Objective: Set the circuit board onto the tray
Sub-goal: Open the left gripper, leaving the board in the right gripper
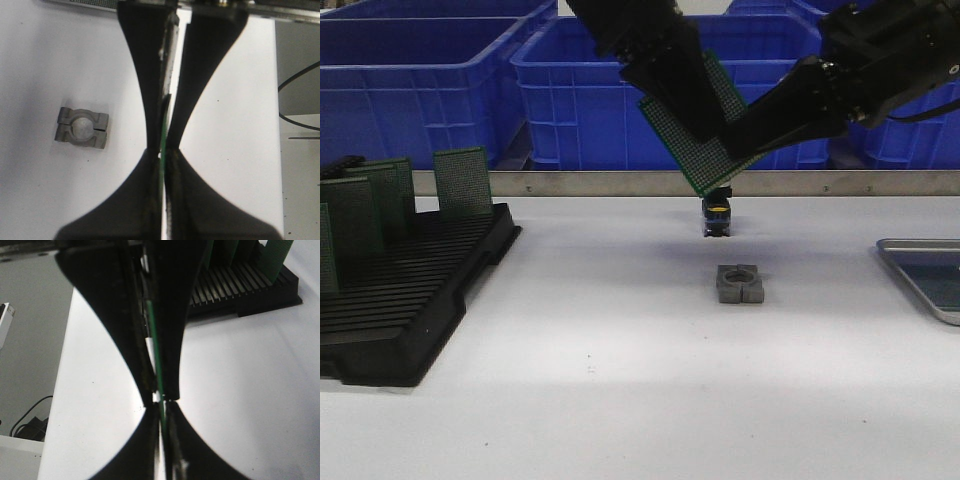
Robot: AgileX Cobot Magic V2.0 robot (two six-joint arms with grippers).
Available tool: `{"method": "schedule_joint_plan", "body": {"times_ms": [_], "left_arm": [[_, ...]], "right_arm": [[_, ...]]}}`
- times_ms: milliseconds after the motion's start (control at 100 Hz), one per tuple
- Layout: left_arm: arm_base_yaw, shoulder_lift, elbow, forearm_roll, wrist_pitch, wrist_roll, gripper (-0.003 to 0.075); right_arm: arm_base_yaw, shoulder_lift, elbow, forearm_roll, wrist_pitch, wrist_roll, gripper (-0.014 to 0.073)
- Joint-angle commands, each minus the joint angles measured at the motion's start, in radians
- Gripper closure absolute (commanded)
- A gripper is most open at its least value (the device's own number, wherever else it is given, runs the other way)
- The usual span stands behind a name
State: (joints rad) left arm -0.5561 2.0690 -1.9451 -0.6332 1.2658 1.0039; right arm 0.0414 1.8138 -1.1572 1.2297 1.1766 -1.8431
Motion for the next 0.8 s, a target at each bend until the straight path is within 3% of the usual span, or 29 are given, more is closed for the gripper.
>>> {"method": "schedule_joint_plan", "body": {"times_ms": [0, 90, 160, 210, 360, 440, 680, 790], "left_arm": [[-0.008, -0.068, -0.033, -0.053, 0.010, -0.015, 0.0738], [-0.008, -0.068, -0.033, -0.053, 0.010, -0.015, 0.0730], [-0.008, -0.068, -0.033, -0.053, 0.010, -0.015, 0.0666], [-0.008, -0.068, -0.033, -0.053, 0.010, -0.015, 0.0575], [-0.008, -0.068, -0.033, -0.053, 0.004, -0.015, 0.0155], [-0.008, -0.068, -0.033, -0.053, 0.000, -0.015, 0.0049], [-0.008, -0.068, -0.033, -0.060, 0.000, -0.015, 0.0061], [-0.008, -0.068, -0.033, -0.061, 0.002, -0.015, 0.0061]], "right_arm": [[0.001, -0.044, -0.027, 0.078, 0.090, 0.026, 0.0657], [0.001, -0.044, -0.027, 0.078, 0.091, 0.028, 0.0657], [0.001, -0.044, -0.027, 0.078, 0.091, 0.029, 0.0657], [0.001, -0.044, -0.027, 0.078, 0.091, 0.029, 0.0657], [0.001, -0.044, -0.027, 0.078, 0.091, 0.030, 0.0657], [0.001, -0.047, -0.027, 0.077, 0.091, 0.032, 0.0657], [-0.047, -0.087, -0.027, 0.046, 0.086, 0.118, 0.0657], [-0.115, -0.115, -0.027, 0.026, 0.081, 0.217, 0.0657]]}}
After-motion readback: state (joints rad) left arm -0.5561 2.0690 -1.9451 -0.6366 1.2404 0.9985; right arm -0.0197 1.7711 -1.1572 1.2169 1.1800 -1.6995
